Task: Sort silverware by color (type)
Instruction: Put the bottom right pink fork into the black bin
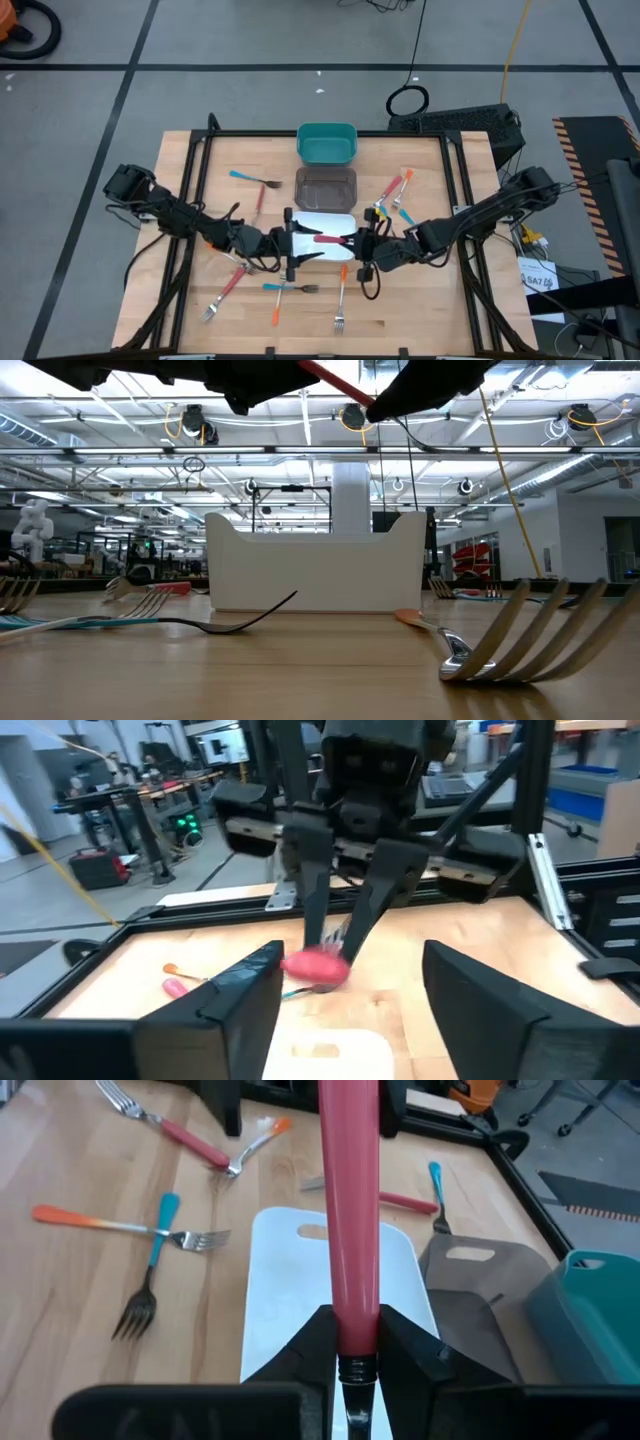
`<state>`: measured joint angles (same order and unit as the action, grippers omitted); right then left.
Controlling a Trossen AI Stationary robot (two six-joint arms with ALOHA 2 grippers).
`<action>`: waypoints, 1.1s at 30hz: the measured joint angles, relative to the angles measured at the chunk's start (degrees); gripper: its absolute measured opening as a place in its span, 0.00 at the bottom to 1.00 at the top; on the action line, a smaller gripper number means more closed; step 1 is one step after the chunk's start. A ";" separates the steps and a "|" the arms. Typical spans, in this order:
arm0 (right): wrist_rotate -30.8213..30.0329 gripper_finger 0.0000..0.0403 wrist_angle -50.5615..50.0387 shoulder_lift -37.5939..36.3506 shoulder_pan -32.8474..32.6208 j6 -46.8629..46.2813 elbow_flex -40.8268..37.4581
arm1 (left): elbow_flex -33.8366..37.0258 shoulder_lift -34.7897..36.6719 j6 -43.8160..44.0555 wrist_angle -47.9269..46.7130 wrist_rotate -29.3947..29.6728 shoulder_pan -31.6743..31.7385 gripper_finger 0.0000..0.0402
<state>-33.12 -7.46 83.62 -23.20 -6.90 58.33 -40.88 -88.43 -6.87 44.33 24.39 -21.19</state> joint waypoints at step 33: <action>0.24 0.12 -8.79 -3.44 3.46 -0.77 -0.04 | 0.07 10.39 18.31 -31.35 11.48 -0.16 0.63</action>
<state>-32.88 -16.26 80.18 -19.74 -7.67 58.28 -40.82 -78.04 11.44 12.97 35.88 -21.35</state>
